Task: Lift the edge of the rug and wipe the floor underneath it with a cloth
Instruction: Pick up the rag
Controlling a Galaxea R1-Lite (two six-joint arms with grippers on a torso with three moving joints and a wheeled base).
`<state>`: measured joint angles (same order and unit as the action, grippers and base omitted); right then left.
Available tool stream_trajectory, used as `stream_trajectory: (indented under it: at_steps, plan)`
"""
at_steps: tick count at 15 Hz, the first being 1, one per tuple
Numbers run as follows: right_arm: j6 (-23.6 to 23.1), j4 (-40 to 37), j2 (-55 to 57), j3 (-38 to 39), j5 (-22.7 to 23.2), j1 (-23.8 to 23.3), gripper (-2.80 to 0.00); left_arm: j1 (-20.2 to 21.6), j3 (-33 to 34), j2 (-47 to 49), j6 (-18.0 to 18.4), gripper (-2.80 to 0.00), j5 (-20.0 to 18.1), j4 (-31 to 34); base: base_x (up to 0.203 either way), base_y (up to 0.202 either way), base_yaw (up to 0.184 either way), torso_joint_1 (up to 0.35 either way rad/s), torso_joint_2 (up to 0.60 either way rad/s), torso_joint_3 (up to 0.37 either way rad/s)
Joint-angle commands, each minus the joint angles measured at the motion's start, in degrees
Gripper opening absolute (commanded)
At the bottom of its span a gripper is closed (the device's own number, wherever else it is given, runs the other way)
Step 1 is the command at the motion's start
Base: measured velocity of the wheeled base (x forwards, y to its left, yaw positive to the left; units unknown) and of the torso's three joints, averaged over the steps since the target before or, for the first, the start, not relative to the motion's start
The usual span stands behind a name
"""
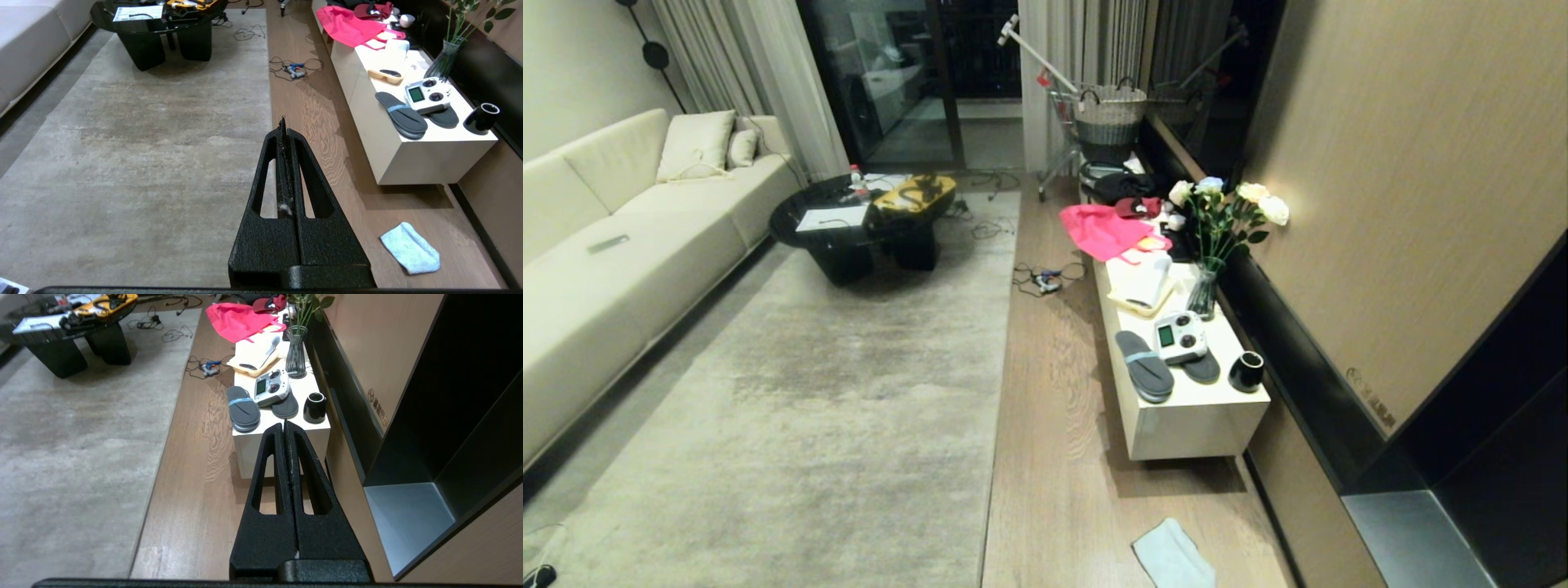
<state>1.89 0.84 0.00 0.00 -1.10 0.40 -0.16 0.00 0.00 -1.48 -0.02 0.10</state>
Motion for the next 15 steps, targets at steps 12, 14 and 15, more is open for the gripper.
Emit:
stream_trajectory:
  at_steps: [12,14,15]
  plan:
    - [1.5,0.2,0.0,0.0,-0.5,0.0,-2.8,0.0,0.0,0.0,0.0,-2.8,0.0,0.0,0.0,0.0,0.0,0.0,0.0,0.0]
    - [1.5,0.2,0.0,0.0,-0.5,0.0,-2.8,0.0,0.0,0.0,0.0,-2.8,0.0,0.0,0.0,0.0,0.0,0.0,0.0,0.0]
    - [1.5,0.2,0.0,0.0,-0.5,0.0,-2.8,0.0,0.0,0.0,-0.1,-2.8,-0.1,-0.1,0.0,0.0,0.0,0.0,0.0,0.0]
